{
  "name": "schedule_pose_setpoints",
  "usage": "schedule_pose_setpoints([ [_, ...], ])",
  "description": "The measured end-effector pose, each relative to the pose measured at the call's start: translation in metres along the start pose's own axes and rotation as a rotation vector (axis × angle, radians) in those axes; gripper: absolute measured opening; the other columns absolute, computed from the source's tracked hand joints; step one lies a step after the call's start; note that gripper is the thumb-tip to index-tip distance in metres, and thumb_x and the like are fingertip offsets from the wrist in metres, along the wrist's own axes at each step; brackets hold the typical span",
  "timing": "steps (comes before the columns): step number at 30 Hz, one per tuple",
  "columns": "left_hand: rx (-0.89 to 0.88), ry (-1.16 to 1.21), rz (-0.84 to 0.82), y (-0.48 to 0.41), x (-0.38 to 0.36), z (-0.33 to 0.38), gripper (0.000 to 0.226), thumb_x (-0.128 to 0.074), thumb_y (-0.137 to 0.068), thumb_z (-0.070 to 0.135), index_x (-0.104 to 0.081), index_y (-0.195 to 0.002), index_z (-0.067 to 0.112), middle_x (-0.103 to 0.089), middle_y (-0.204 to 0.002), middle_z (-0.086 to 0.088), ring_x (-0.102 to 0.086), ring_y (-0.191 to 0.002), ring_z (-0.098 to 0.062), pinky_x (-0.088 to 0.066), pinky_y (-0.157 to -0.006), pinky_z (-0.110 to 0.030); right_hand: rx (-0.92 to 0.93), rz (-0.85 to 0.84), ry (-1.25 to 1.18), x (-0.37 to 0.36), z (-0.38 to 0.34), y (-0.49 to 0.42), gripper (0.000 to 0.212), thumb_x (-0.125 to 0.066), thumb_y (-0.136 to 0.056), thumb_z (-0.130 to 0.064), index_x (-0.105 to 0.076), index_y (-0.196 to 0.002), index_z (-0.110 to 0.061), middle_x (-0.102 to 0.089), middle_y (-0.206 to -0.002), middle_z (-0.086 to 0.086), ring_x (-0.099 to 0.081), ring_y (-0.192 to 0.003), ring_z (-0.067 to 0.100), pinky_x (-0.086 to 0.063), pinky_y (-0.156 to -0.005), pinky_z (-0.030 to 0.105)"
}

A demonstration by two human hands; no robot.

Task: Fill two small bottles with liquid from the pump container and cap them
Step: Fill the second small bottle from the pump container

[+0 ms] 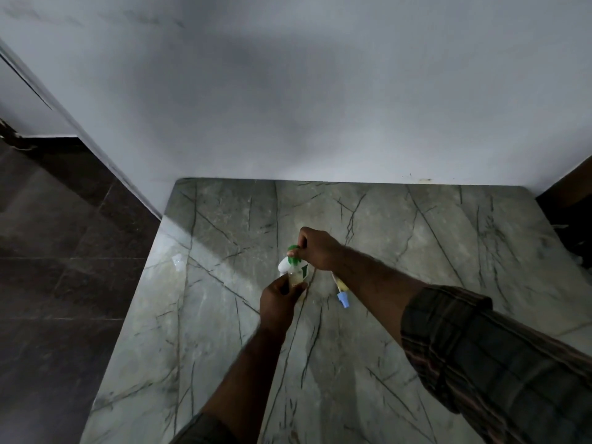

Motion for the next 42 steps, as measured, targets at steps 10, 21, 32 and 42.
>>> schedule_pose_setpoints([
  [10,0.02,0.01,-0.009,0.0,-0.001,-0.003,0.026,-0.076,-0.086,0.025,-0.073,-0.112,0.022,-0.078,-0.092,0.007,-0.073,-0.088,-0.011,-0.061,-0.084,-0.034,-0.013,-0.002,0.002,-0.004,0.002,0.001,0.029,-0.069,-0.09,-0.034,-0.049,-0.089,-0.013,-0.058,-0.085,0.006,-0.053,-0.078,0.019,-0.04,-0.068,0.032],
  [21,0.004,-0.02,-0.006,-0.004,0.001,-0.005,0.017,-0.077,-0.085,0.027,-0.072,-0.1,0.036,-0.078,-0.088,0.009,-0.074,-0.083,-0.008,-0.062,-0.084,-0.037,-0.019,-0.013,0.002,-0.006,0.003,0.0,0.028,-0.069,-0.091,-0.033,-0.048,-0.09,-0.013,-0.057,-0.085,0.006,-0.052,-0.078,0.019,-0.039,-0.066,0.03],
  [32,0.0,-0.032,0.0,-0.006,0.001,-0.006,0.032,-0.075,-0.087,0.025,-0.071,-0.118,0.018,-0.077,-0.094,0.008,-0.073,-0.09,-0.01,-0.061,-0.086,-0.037,-0.012,0.035,-0.015,-0.006,0.004,-0.001,0.028,-0.069,-0.09,-0.033,-0.05,-0.09,-0.014,-0.057,-0.08,0.003,-0.053,-0.073,0.017,-0.036,-0.055,0.024],
  [42,0.009,-0.024,-0.004,-0.007,0.001,-0.005,0.031,-0.076,-0.086,0.027,-0.072,-0.117,0.021,-0.078,-0.093,0.007,-0.073,-0.087,-0.009,-0.061,-0.085,-0.036,-0.016,0.006,-0.02,-0.001,0.001,-0.003,0.029,-0.07,-0.089,-0.035,-0.052,-0.092,-0.012,-0.057,-0.081,0.003,-0.052,-0.075,0.017,-0.039,-0.06,0.027],
])
Point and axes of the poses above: each hand's wrist, its own y-axis away from the middle knuckle, its own x-axis out of the back of the hand, z = x × y, the point moved 10 cm from there along -y, towards the middle knuckle
